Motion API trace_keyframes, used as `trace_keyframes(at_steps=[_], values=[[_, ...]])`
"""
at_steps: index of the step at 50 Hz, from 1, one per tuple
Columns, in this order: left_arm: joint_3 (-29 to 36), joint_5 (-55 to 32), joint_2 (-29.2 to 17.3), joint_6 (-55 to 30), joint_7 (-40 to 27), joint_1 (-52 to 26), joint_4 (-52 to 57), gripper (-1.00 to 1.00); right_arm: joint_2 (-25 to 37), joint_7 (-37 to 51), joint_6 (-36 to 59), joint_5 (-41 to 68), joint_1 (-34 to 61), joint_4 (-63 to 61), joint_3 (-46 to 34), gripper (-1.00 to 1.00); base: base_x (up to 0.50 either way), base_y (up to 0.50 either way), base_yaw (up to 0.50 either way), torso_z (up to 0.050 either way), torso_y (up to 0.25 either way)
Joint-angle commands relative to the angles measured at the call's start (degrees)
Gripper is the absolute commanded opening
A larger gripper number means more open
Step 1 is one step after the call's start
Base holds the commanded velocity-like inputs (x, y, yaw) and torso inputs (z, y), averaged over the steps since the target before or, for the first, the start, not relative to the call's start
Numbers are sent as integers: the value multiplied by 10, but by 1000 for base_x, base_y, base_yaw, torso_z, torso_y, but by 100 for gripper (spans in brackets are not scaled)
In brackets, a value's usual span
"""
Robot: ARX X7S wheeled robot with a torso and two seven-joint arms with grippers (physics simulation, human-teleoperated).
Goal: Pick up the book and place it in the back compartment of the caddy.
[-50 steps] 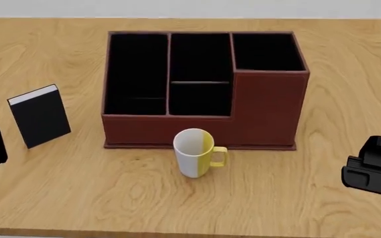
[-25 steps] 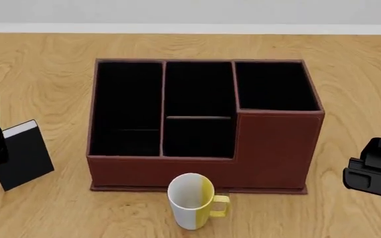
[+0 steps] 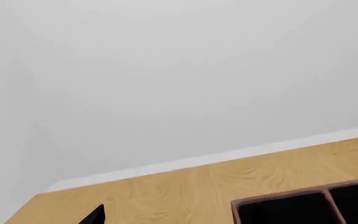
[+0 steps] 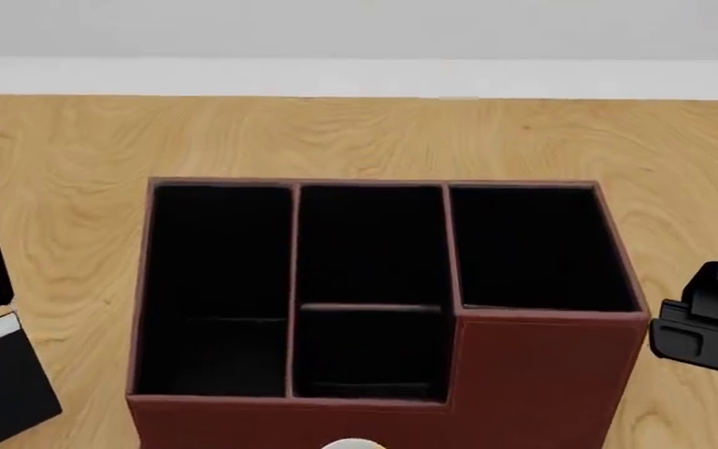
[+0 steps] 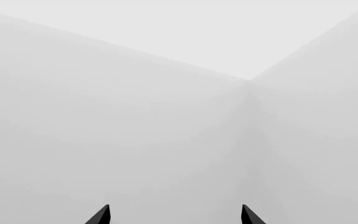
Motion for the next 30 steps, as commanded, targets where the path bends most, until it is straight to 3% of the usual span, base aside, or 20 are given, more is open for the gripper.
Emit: trace_keyframes(at_steps=[1, 14, 30], values=[[-12, -7, 6, 18, 14, 2, -14, 100, 1, -3, -3, -4, -4, -2, 9, 100, 414, 0, 0, 0, 0], [-16, -9, 5, 39, 19, 16, -13, 100, 0, -1, -12, -6, -10, -3, 9, 100, 417, 0, 0, 0, 2], [-28, -11, 5, 46, 12, 25, -5, 100, 13, 7, -33, -11, -46, -4, 29, 100, 3, 0, 0, 0, 1]])
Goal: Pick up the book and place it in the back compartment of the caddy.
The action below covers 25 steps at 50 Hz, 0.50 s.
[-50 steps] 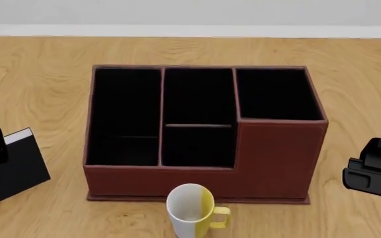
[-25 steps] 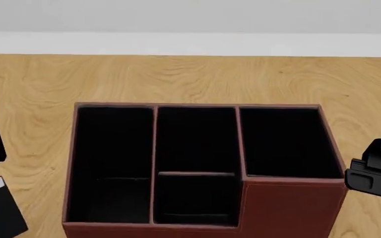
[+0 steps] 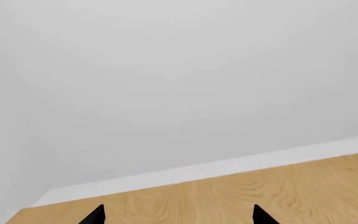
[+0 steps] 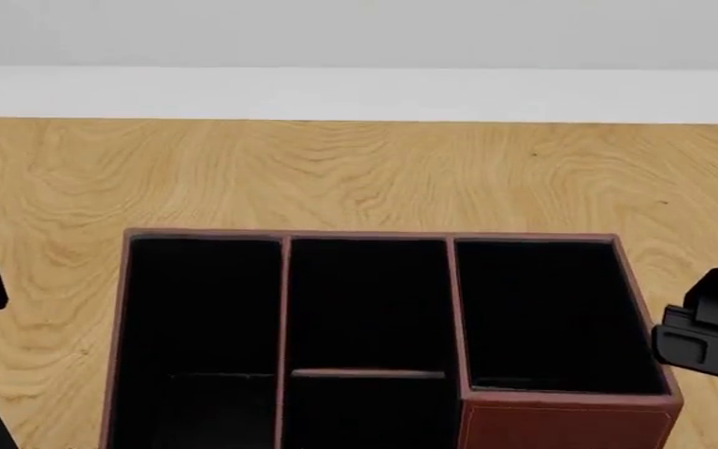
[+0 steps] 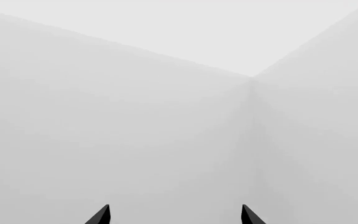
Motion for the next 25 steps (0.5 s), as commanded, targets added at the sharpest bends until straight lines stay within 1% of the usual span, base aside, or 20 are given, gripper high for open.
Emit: trace_keyframes(at_steps=[1, 2, 3, 11, 25], values=[[-13, -4, 4, 24, 12, 7, -4, 100, 3, 0, -10, -8, -22, -2, 17, 100, 0, 0, 0, 0, 0], [-5, 10, -2, 46, 13, 12, -2, 100, 4, 1, -11, -9, -26, -3, 19, 100, 0, 0, 0, 0, 0], [-13, -3, 2, 30, 13, 9, -2, 100, 5, 2, -15, -9, -32, -3, 23, 100, 0, 0, 0, 0, 0], [-5, 2, 0, 33, 12, 10, -10, 100, 3, -1, -16, -12, -25, 2, 14, 100, 0, 0, 0, 0, -21], [4, 3, 0, 27, 10, 1, -19, 100, -7, -7, -3, -11, 3, 4, -5, 100, 0, 0, 0, 0, -231]])
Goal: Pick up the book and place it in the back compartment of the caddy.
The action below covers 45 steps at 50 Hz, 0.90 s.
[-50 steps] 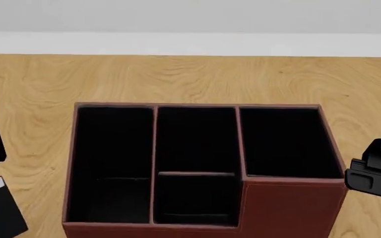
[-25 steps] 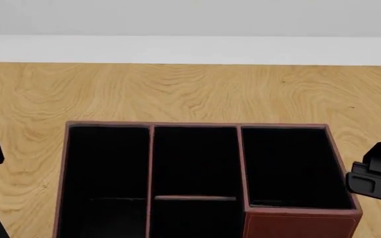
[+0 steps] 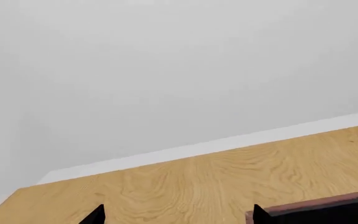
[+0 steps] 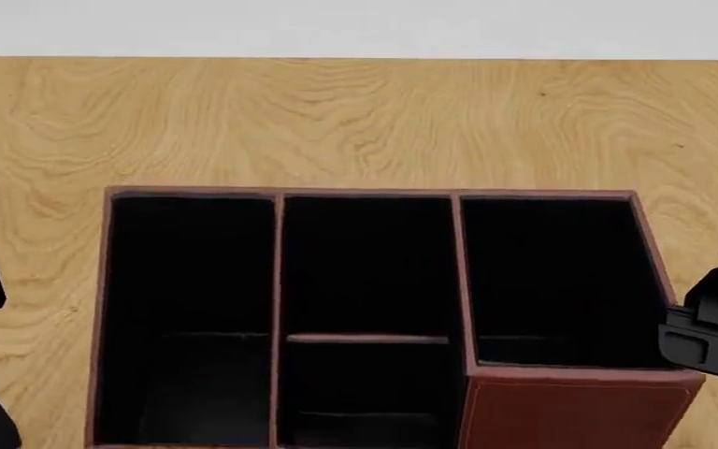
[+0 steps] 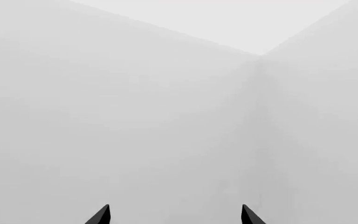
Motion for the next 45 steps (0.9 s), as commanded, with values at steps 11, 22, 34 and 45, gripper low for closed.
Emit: trace_keyframes(at_steps=[11, 22, 34, 45], values=[[-2, -5, 4, 10, 11, -2, -14, 100, -3, -4, 1, -6, 3, 0, 1, 100, -1, 0, 0, 0, -242], [-1, -8, -1, 4, 12, -2, -7, 100, 8, 2, -11, -8, -22, -3, 18, 100, -2, 0, 0, 0, -217], [-6, -21, -42, -63, 17, 0, 47, 100, 8, 3, -20, -14, -38, -2, 24, 100, 0, 0, 0, 0, -5], [-28, -47, -156, -199, 51, -9, 140, 100, 0, -7, -13, -11, -18, 3, 9, 100, 0, 0, 0, 0, 0]])
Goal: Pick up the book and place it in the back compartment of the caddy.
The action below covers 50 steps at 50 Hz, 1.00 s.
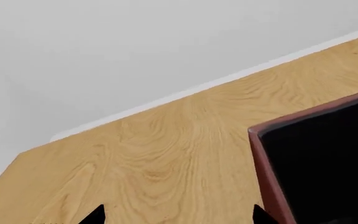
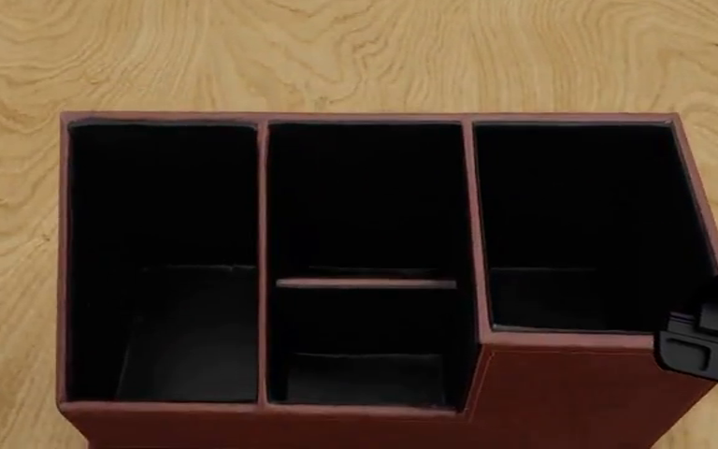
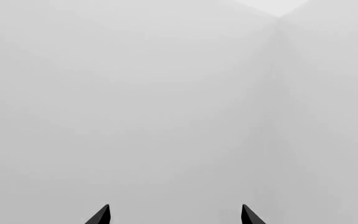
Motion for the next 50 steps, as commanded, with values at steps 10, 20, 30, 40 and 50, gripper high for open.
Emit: trace_keyframes(at_steps=[10, 20, 30, 40, 50], values=[[-66, -65, -193, -163, 107, 3, 132, 100, -13, -13, 29, 9, 53, -5, -23, 100, 0, 0, 0, 0, 0], [-109, -83, -301, -199, 163, 60, 200, 100, -13, -12, 38, 17, 75, -12, -35, 100, 0, 0, 0, 0, 0], [-163, -66, -351, -174, 212, 162, 202, 100, -8, -10, 41, 21, 87, -13, -46, 100, 0, 0, 0, 0, 0], [-272, 5, -353, -121, 289, 323, 197, 100, -10, -12, 39, 17, 95, -13, -58, 100, 0, 0, 0, 0, 0], [-296, 68, -317, -38, 301, 420, 178, 100, -4, -7, 36, 19, 105, -18, -69, 100, 0, 0, 0, 0, 0]])
